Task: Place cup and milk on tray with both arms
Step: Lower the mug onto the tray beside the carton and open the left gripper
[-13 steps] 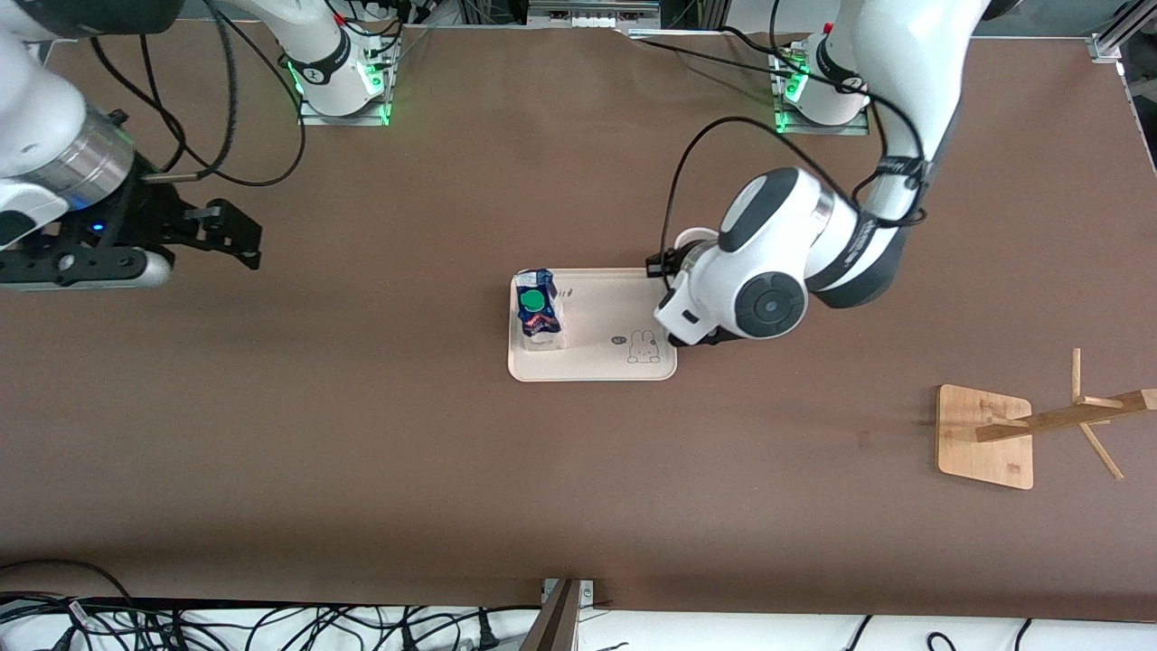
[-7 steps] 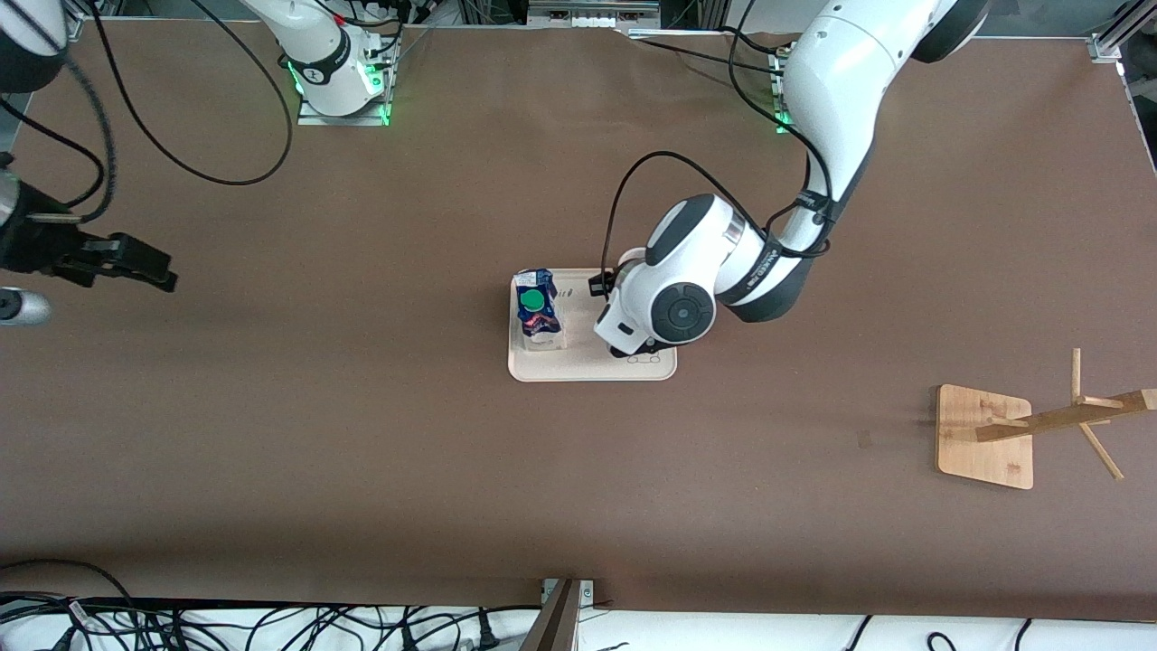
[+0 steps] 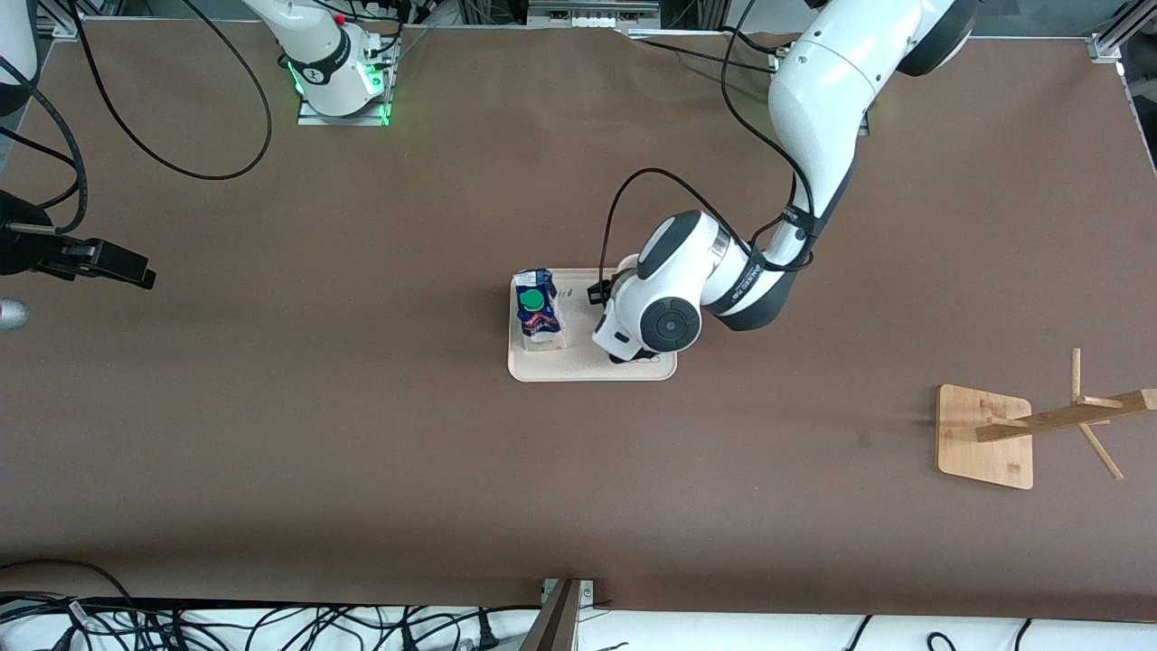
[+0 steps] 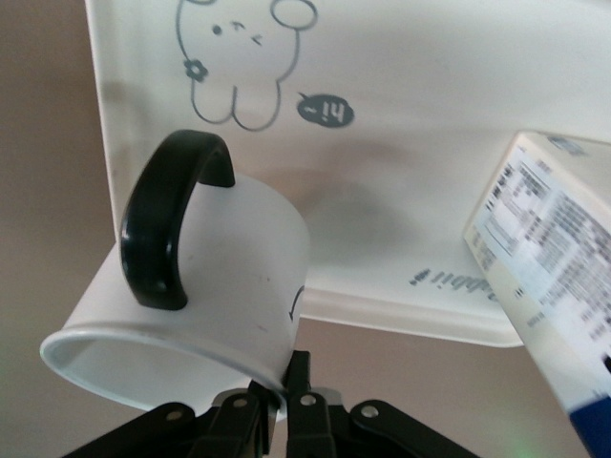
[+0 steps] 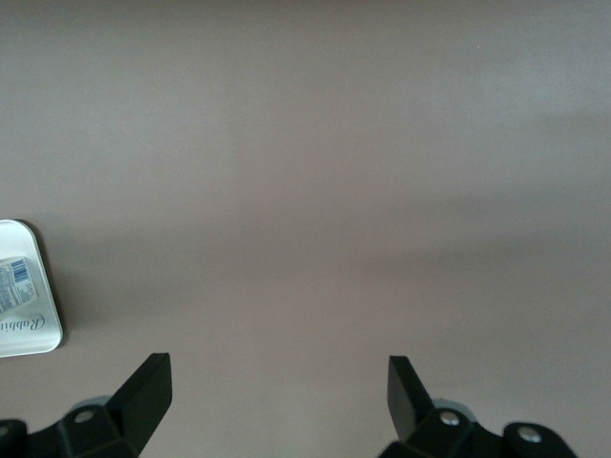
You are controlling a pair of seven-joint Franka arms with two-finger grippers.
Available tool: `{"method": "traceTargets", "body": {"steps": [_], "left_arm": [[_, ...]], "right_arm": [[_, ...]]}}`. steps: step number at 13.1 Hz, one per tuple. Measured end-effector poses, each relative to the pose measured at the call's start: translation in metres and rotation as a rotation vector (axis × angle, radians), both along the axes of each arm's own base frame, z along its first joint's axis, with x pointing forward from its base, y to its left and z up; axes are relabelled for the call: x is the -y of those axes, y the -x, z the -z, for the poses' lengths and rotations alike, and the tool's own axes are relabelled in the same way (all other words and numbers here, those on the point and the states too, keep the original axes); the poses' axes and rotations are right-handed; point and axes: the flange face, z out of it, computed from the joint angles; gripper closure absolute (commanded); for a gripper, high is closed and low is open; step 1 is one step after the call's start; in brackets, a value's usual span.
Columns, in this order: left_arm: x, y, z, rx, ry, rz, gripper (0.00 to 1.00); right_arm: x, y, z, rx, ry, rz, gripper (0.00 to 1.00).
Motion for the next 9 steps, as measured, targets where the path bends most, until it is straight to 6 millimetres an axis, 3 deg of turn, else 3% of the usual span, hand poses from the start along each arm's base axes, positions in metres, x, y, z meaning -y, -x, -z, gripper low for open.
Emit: {"method": "traceTargets", "body": {"steps": [3, 4, 5, 6, 9], "left_arm": [[-0.005, -0.003, 0.004, -0.001, -0.006, -0.008, 1.00], [-0.004, -0.003, 0.004, -0.002, -0.006, -0.008, 0.64], [-0.004, -0.002, 0.007, -0.005, -0.008, -0.008, 0.40], [-0.004, -0.002, 0.010, -0.009, -0.010, -0.008, 0.00], [-0.006, -0.002, 0.016, -0.016, -0.014, -0.009, 0.00]], "right_arm": [[0.004, 0.001, 0.001, -0.010, 0.005, 0.005, 0.00], [0.005, 0.001, 0.000, -0.005, 0.005, 0.008, 0.00], [0.008, 0.001, -0.001, 0.001, 0.004, 0.012, 0.00], [0.012, 0.002, -0.003, 0.006, -0.002, 0.019, 0.00], [0.028, 0.009, -0.006, 0.012, -0.025, 0.042, 0.00]]}}
